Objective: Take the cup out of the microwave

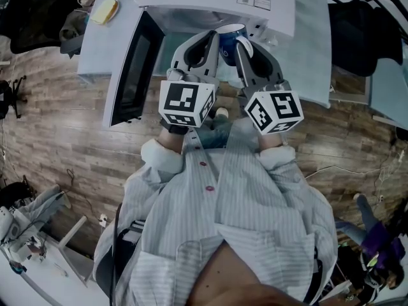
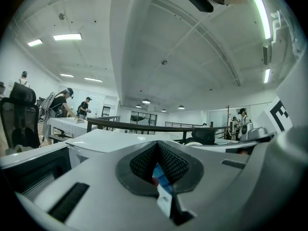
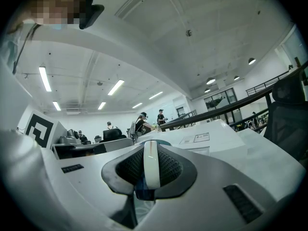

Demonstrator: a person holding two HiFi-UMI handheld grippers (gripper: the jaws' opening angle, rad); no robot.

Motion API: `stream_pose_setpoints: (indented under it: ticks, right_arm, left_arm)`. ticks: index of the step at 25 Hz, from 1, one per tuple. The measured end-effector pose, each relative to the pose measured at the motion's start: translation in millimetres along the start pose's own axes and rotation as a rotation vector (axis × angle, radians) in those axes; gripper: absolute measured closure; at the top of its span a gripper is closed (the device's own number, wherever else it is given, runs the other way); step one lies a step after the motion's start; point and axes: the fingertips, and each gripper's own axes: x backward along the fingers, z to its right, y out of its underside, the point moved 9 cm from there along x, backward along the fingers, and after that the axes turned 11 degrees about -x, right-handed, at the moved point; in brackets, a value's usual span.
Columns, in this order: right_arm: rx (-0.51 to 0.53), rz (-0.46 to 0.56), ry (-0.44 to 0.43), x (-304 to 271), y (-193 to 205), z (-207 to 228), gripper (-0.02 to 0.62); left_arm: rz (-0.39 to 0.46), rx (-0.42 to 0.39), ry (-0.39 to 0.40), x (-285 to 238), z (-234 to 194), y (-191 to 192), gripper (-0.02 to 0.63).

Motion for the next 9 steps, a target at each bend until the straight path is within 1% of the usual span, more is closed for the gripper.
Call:
stream_pose_setpoints:
  ticks: [9]
  right_arm:
    - [-0.004,-0.009,-0.003,-2.3,1.3,-0.9,0.523]
  left_arm:
    - [-0.004,0.007,0.006,0.4,-1.0,1.2,0.598]
